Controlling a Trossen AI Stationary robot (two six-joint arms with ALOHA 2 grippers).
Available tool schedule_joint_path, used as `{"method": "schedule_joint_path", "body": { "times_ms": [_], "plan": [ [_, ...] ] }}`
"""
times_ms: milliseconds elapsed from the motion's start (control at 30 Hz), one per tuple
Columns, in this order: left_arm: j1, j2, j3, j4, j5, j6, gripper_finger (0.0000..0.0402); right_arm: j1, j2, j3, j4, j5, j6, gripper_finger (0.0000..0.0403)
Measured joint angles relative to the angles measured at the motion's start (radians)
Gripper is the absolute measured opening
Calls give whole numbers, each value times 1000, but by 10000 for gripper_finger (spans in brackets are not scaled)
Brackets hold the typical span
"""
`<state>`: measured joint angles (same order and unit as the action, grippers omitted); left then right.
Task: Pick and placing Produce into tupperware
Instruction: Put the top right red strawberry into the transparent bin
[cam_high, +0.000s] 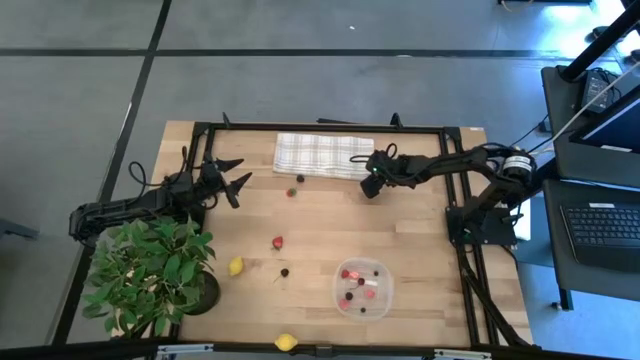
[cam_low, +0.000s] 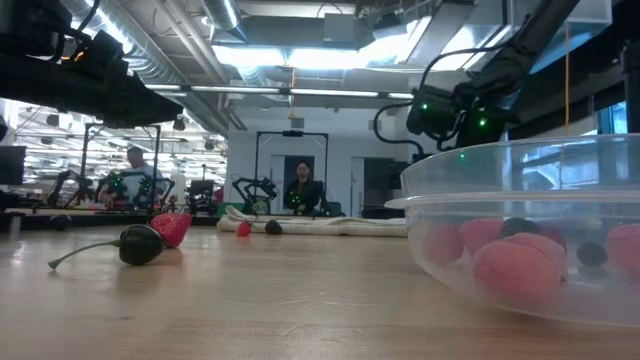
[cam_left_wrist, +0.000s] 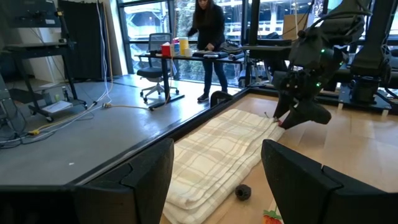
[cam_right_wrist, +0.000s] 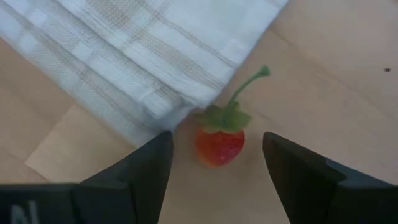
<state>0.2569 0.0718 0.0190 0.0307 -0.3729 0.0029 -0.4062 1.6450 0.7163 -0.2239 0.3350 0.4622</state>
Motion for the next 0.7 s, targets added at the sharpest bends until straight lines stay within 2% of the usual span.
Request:
{"method": "schedule_joint_path", "body": {
  "times_ms": [233,700],
  "plan": [
    [0,0,0,0,0,8,237,-8,17,2,2,-5,0,240],
    [0,0,0,0,0,8,237,-8,21,0,31,-1,-20,122]
  ]
}}
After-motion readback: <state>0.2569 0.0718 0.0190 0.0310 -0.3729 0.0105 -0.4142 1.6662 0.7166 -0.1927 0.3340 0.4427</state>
